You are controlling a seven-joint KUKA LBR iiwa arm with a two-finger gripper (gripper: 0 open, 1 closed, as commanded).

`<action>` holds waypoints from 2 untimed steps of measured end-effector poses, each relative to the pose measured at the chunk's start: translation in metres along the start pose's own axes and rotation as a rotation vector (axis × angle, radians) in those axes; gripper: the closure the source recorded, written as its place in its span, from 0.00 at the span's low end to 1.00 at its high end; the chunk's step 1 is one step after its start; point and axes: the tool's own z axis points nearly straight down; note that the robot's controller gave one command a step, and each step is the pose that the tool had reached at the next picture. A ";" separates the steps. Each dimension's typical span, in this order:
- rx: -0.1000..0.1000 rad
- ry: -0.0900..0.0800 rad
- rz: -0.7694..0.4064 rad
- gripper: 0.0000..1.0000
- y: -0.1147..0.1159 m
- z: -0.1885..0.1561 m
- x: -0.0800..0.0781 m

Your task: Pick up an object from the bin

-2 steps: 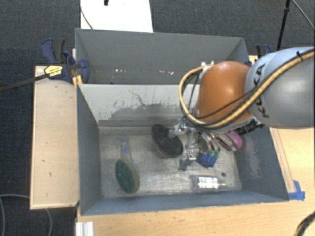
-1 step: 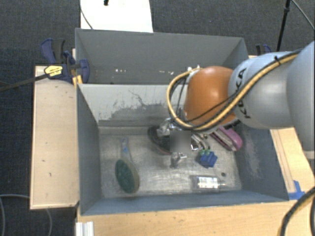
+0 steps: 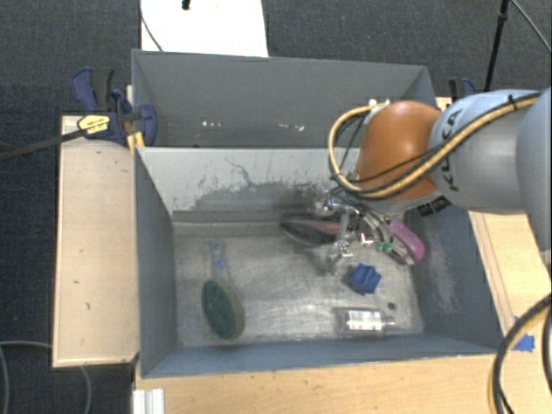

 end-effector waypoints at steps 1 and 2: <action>0.002 0.005 0.002 1.00 0.001 0.001 0.002; 0.001 0.022 -0.310 1.00 0.002 -0.189 0.010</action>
Offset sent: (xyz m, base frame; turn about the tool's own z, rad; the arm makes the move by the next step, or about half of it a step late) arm 0.0000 0.0000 0.0000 0.0000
